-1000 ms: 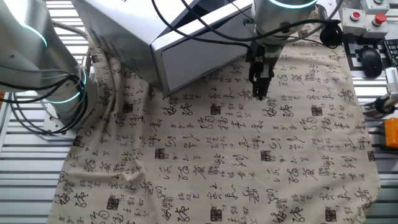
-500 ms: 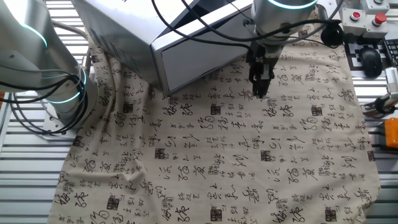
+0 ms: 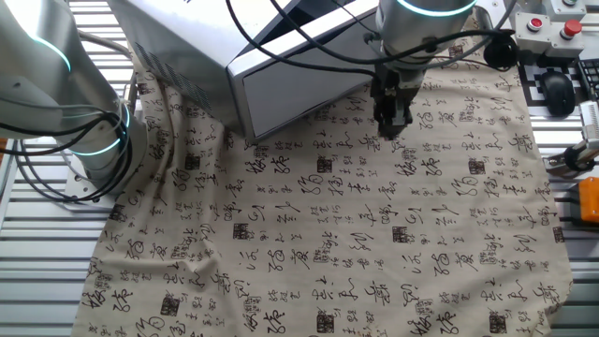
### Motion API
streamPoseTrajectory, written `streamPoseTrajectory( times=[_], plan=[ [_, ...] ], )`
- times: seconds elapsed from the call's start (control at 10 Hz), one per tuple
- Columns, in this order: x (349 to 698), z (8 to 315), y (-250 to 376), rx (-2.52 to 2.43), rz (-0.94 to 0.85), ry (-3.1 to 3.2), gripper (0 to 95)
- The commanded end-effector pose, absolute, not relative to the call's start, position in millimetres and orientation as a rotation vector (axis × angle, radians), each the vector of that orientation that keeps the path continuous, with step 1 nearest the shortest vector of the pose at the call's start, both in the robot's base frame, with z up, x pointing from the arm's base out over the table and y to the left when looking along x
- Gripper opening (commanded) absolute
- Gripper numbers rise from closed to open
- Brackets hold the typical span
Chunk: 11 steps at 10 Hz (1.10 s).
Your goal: Close the microwave door
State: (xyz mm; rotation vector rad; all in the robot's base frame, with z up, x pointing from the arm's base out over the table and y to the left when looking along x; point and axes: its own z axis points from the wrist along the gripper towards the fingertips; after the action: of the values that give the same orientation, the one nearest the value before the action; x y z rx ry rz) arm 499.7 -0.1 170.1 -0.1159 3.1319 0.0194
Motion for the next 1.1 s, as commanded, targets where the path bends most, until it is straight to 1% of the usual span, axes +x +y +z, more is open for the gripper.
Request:
streamPoseTrajectory(
  times=[0.1,1.1],
  plan=[
    [500.0,170.0,0.0,-0.116,0.019,3.131,0.0],
    [498.8,169.3,-0.3,-0.183,0.016,3.128,0.0]
  ],
)
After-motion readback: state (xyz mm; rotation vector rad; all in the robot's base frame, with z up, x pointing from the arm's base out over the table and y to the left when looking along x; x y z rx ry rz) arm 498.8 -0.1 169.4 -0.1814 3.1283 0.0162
